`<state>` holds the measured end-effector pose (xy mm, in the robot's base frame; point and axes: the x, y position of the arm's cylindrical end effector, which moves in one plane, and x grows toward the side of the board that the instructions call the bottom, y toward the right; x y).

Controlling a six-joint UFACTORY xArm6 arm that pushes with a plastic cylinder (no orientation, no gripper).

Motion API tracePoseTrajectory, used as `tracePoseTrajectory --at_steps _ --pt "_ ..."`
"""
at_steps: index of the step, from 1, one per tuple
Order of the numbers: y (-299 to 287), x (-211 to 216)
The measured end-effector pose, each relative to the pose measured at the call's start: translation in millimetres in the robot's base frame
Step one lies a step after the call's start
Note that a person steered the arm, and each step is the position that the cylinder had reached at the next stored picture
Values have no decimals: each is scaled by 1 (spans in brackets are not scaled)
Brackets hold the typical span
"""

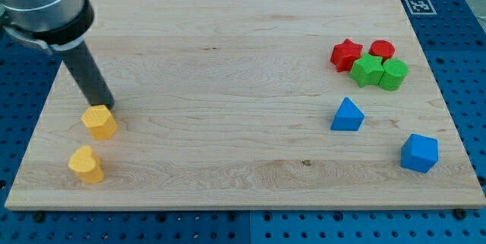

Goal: Push the yellow hexagon to the yellow heart

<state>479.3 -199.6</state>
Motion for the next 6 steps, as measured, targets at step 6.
tracePoseTrajectory --at_steps 6 --pt "0 -6"
